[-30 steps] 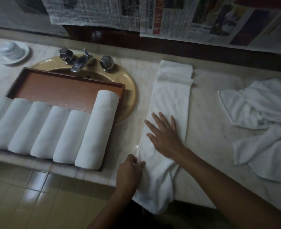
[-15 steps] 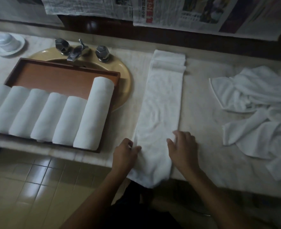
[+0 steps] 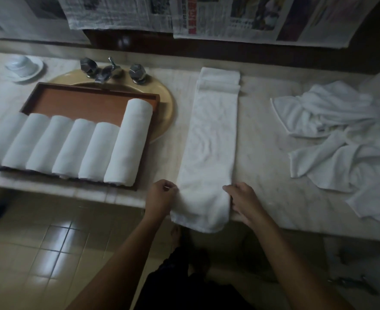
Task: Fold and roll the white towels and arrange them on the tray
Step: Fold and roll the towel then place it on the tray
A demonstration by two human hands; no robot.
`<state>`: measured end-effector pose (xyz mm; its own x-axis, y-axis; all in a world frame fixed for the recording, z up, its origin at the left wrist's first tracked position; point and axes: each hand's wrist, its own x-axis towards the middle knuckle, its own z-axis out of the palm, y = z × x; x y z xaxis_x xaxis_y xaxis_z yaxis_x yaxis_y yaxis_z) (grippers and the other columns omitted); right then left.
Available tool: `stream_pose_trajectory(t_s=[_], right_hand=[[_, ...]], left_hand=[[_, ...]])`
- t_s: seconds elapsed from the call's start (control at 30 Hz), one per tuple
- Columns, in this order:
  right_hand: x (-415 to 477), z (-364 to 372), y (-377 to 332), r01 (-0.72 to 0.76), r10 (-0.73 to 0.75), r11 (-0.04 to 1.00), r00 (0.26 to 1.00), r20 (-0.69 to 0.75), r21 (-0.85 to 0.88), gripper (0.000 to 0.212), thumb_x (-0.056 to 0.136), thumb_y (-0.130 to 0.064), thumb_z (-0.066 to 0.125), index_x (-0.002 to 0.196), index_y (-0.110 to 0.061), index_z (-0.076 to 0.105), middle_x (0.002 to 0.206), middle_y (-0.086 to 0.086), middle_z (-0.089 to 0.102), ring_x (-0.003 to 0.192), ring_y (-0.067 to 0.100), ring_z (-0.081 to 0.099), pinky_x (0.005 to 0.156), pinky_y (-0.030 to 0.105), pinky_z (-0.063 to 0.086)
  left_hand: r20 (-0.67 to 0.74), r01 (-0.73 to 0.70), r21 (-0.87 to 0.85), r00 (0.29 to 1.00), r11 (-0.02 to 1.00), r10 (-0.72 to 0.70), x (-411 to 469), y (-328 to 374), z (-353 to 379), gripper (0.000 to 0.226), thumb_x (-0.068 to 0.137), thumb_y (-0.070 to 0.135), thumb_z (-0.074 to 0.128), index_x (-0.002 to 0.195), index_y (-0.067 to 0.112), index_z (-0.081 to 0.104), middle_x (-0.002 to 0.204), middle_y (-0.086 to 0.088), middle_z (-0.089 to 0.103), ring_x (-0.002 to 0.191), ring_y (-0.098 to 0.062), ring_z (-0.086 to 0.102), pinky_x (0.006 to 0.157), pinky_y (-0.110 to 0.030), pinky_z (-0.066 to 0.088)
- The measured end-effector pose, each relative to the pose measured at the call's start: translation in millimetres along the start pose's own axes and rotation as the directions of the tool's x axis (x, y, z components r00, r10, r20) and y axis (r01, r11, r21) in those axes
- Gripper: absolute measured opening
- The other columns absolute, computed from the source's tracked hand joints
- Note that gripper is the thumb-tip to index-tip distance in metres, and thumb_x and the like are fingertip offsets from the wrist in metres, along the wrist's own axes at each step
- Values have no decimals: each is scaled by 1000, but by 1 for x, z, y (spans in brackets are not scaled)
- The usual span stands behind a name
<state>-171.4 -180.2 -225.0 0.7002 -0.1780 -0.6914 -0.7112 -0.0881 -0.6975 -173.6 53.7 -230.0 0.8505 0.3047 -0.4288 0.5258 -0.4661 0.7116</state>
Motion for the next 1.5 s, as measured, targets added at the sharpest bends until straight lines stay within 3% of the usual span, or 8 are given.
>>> stream_pose_trajectory(t_s=[0.17, 0.5, 0.67, 0.83, 0.97, 1.1, 1.27, 1.5], right_hand=[[-4, -3, 9, -96, 70, 974, 989, 129, 207, 21, 102, -9, 58, 123, -11, 61, 110, 10, 74, 96, 29, 73, 78, 43, 59], [-1, -3, 22, 49, -49, 999, 992, -114, 2, 34, 83, -13, 84, 110, -18, 64, 108, 3, 73, 96, 26, 72, 74, 51, 64], [-13, -5, 31, 112, -155, 978, 955, -252, -175, 47, 76, -32, 88, 115, -21, 64, 101, -2, 71, 95, 22, 69, 80, 46, 62], [-50, 0, 80, 158, -261, 921, 929, -264, -356, 8, 90, -21, 76, 94, -22, 69, 88, -2, 72, 87, 21, 69, 83, 38, 56], [-37, 11, 131, -52, 46, 994, 996, -70, -93, 35, 92, -24, 77, 122, -14, 65, 119, 3, 71, 107, 18, 67, 94, 43, 56], [-23, 24, 130, -65, 65, 965, 998, 11, 254, 24, 95, -8, 71, 116, -17, 64, 118, -3, 71, 108, 12, 65, 96, 37, 51], [-26, 14, 138, 87, -83, 991, 995, -46, 102, 18, 89, -15, 79, 106, -16, 74, 103, -3, 79, 104, 21, 73, 91, 39, 59], [-29, 5, 155, 129, -145, 988, 967, -211, -90, 34, 76, -21, 91, 93, -10, 64, 81, 10, 73, 70, 20, 69, 61, 28, 52]], left_hand=[[-11, -44, 146, 999, 988, 46, -3, 5, 5, 24, 97, 32, 66, 101, 10, 74, 94, -2, 71, 82, -17, 62, 67, -26, 41], [56, -62, 183, 997, 981, 53, 5, -8, 1, 16, 89, 31, 78, 89, 16, 74, 79, 5, 68, 69, -16, 67, 65, -34, 60], [-13, -134, 136, 990, 982, 137, -20, -13, -4, 17, 91, 30, 73, 93, 17, 63, 79, 5, 66, 71, -12, 63, 59, -26, 47], [105, 61, 135, 992, 989, -76, -56, -76, -4, 21, 93, 36, 69, 90, 16, 63, 83, 3, 64, 84, -22, 66, 72, -35, 48], [330, 150, -175, 940, 973, -85, -52, -95, 5, 34, 92, 30, 77, 122, 25, 62, 114, 8, 67, 105, -11, 65, 82, -27, 53], [389, 81, -299, 920, 951, 43, -42, -85, 11, 16, 96, 22, 72, 110, 17, 75, 103, 5, 78, 99, -5, 71, 77, -20, 50], [393, -60, -103, 914, 993, 96, -39, -101, 1, 12, 93, 33, 75, 94, 22, 79, 87, 4, 78, 82, -12, 73, 74, -39, 57], [454, -73, -69, 886, 995, 97, -44, -106, 7, 18, 98, 18, 68, 115, 19, 72, 103, -3, 78, 90, -16, 75, 82, -40, 64]])
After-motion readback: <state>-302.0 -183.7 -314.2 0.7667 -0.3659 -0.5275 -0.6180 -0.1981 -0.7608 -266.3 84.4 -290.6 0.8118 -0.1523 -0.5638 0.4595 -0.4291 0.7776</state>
